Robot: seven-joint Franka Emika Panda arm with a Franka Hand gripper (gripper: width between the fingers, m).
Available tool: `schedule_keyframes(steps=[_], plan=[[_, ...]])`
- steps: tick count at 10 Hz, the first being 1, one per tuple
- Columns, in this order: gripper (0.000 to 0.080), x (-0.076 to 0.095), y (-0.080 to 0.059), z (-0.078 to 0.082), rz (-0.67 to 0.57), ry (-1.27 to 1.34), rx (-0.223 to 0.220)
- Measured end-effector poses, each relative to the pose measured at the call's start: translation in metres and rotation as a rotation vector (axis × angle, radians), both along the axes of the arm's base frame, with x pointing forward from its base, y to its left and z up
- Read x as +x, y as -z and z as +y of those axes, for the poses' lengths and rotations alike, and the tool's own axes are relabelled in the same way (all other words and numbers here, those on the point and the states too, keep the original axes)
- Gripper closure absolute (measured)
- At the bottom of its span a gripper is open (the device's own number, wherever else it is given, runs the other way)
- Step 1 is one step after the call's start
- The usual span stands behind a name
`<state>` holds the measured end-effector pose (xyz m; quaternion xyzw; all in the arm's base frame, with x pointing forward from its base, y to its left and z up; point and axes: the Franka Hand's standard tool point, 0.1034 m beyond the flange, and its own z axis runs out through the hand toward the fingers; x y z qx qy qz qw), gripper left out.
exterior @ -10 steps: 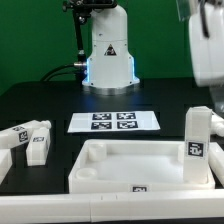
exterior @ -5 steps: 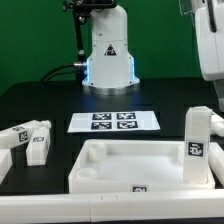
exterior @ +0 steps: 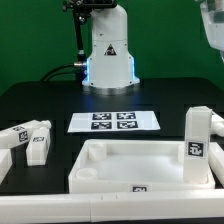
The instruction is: Assemble desk
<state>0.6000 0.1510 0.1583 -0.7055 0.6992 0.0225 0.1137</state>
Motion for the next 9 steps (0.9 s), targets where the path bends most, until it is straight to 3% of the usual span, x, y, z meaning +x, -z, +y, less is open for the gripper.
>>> schedule_keyframes(steps=[3, 5, 6, 9], plan=[[0.0151, -0.002, -0.001, 0.006, -0.037, -0.185, -0.025], [0.0151, -0.029, 0.006, 0.025, -0.039, -0.325, -0.043], [0.0151, -0.035, 0.008, 0.029, -0.045, -0.389, -0.056], [0.0151, -0.03, 0.007, 0.022, -0.08, -0.547, -0.079]])
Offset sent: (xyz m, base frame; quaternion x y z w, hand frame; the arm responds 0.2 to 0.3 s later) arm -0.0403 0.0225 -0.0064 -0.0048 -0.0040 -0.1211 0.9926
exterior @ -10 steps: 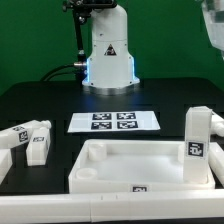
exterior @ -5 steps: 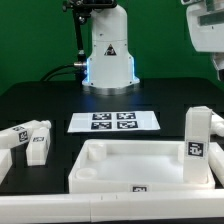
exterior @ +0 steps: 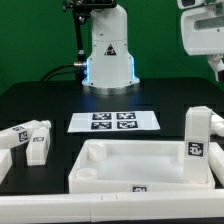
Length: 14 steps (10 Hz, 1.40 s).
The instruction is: Assemble desk
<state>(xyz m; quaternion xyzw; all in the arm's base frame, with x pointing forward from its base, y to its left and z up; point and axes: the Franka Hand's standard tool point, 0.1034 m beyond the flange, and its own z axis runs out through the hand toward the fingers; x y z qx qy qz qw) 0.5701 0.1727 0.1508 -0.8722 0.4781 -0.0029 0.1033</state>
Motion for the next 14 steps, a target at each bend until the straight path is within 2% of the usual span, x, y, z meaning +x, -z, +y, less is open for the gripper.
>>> schedule_keyframes(steps=[1, 3, 4, 8, 9, 11, 12, 14], plan=[[0.0151, -0.001, 0.001, 0.001, -0.011, -0.074, -0.008], [0.0151, -0.026, 0.017, 0.019, -0.019, -0.236, -0.043], [0.0151, -0.028, 0.017, 0.023, -0.024, -0.302, -0.082], [0.0151, -0.026, 0.018, 0.016, -0.062, -0.539, -0.11], [0.0151, -0.036, 0.027, 0.013, -0.07, -0.626, -0.122], [0.0151, -0.077, 0.054, 0.006, -0.016, -0.779, -0.113], [0.0151, -0.084, 0.058, 0.01, -0.01, -0.839, -0.121], [0.0151, -0.081, 0.057, 0.007, -0.015, -0.847, -0.122]])
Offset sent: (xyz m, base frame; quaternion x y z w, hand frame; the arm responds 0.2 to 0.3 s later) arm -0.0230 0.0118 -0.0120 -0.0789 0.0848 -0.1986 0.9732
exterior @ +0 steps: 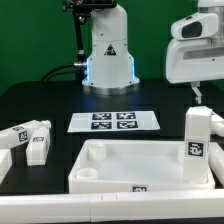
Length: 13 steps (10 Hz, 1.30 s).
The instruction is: Assemble desk
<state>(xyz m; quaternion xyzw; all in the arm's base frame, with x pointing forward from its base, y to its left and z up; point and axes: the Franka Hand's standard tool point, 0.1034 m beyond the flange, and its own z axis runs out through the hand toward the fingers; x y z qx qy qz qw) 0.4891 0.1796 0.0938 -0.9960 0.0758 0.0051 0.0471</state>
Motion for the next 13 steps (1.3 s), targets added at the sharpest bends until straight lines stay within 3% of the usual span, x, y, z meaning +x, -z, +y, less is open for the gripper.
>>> schedule_keyframes(steps=[2, 3, 5, 9, 13], plan=[[0.0151, -0.003, 0.003, 0.0, 0.005, 0.004, 0.003], [0.0151, -0.022, 0.019, -0.001, 0.035, 0.035, 0.019], [0.0151, -0.051, 0.037, 0.019, 0.068, 0.023, -0.016], [0.0151, -0.047, 0.036, 0.013, 0.062, 0.024, -0.015], [0.0151, -0.086, 0.075, 0.017, 0.023, 0.05, -0.036]])
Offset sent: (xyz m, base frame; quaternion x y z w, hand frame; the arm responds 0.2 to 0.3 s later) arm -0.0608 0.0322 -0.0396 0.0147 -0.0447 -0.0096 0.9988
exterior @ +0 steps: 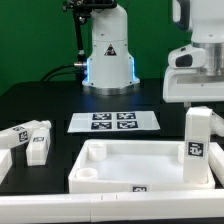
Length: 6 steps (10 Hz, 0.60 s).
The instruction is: Assemble desk
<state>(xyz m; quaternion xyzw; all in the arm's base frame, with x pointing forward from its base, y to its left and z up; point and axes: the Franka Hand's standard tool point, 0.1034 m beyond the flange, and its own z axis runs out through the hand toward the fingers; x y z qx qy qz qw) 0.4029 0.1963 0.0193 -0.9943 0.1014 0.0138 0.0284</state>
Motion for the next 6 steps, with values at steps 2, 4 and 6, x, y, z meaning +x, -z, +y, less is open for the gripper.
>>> schedule_keyframes(steps=[2, 4, 6], plan=[[0.0151, 0.003, -0.002, -0.002, -0.005, 0.007, 0.002], [0.0151, -0.003, -0.001, 0.007, -0.005, -0.018, 0.001], [0.0151, -0.02, 0.009, 0.013, -0.015, -0.023, -0.014]])
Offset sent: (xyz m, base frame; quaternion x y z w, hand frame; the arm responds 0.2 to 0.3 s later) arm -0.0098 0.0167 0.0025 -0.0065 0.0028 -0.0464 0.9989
